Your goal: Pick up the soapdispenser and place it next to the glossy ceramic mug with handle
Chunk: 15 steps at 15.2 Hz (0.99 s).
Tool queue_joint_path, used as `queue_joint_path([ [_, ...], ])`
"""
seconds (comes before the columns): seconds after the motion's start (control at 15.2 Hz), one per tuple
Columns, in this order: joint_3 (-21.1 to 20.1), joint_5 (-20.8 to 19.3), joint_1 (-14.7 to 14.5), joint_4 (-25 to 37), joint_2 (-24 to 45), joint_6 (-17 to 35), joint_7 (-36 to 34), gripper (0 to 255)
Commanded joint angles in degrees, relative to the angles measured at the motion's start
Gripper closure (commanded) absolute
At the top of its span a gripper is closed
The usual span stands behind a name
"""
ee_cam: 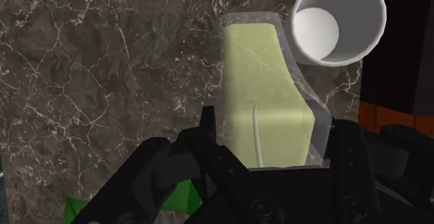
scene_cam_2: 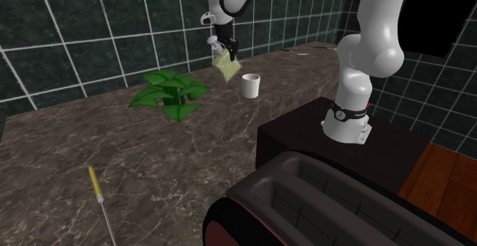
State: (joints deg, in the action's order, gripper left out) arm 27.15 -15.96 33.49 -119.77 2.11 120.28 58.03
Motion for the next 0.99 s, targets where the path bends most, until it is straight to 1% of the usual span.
queue_joint_path([
  [0.0, 0.1, 0.1, 0.1, -1.0, 0.7, 1.7, -0.2, 255],
  [0.66, 0.1, 1.2, 0.6, -4.4, 5.2, 9.3, -0.7, 255],
  [0.92, 0.1, 1.2, 0.6, -4.4, 5.2, 9.3, -0.7, 255],
])
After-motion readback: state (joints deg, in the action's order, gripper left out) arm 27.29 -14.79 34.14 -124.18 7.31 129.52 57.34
